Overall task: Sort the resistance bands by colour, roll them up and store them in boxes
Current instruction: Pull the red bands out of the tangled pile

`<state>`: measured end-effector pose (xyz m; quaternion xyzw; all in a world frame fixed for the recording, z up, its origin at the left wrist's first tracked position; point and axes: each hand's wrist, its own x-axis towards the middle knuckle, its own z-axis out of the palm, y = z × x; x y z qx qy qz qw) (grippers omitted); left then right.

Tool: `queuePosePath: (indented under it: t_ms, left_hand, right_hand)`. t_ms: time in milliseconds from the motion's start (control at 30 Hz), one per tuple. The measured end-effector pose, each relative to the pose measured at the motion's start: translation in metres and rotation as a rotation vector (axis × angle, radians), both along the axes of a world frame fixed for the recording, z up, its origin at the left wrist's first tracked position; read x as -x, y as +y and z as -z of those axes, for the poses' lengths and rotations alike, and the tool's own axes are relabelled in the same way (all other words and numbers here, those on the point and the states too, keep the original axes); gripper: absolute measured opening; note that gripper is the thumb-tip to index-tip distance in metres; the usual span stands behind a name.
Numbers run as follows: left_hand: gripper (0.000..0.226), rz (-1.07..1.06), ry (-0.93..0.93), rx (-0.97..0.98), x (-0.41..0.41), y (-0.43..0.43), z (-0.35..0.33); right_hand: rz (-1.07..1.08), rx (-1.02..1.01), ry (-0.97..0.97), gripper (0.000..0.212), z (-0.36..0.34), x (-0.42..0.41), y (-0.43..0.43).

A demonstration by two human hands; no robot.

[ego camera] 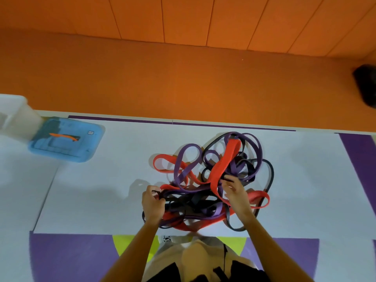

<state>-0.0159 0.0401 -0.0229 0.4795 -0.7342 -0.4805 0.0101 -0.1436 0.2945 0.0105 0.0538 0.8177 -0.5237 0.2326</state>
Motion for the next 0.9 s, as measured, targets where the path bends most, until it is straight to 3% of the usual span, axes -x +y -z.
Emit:
queuePosePath:
  t_ms: [67,200,367,500,600,667,800,900]
  left_hand:
    - [0.032,-0.011,0.018,0.042,-0.001,-0.003,-0.001]
    - [0.033,-0.133,0.137,0.079,-0.007,-0.014,-0.007]
    - [0.033,-0.218,0.349,-0.007,0.007,-0.042,-0.028]
    - [0.030,-0.104,0.421,-0.077,0.011,-0.058,-0.039]
    - [0.037,0.077,0.387,-0.081,-0.003,-0.064,-0.040]
    - [0.039,0.239,0.265,-0.060,-0.017,-0.066,-0.032]
    - [0.011,0.443,0.027,-0.165,-0.040,-0.059,-0.018]
    - [0.034,0.397,0.047,-0.266,-0.036,-0.044,-0.015]
  right_hand:
    - [-0.221,-0.131,0.069,0.024,0.005,-0.007,-0.002]
    - [-0.477,-0.277,0.040,0.041,0.014,-0.014,-0.003]
    - [-0.567,-0.374,0.149,0.042,0.020,-0.009,-0.003]
    - [-0.566,-0.439,0.166,0.031,0.019,-0.005,-0.009]
    - [-0.519,-0.456,0.161,0.025,0.021,-0.006,-0.010]
    - [-0.517,-0.453,0.150,0.023,0.021,-0.009,-0.009]
    - [-0.501,-0.476,0.174,0.027,0.025,-0.024,-0.008]
    - [-0.497,-0.536,0.203,0.016,0.033,-0.038,-0.003]
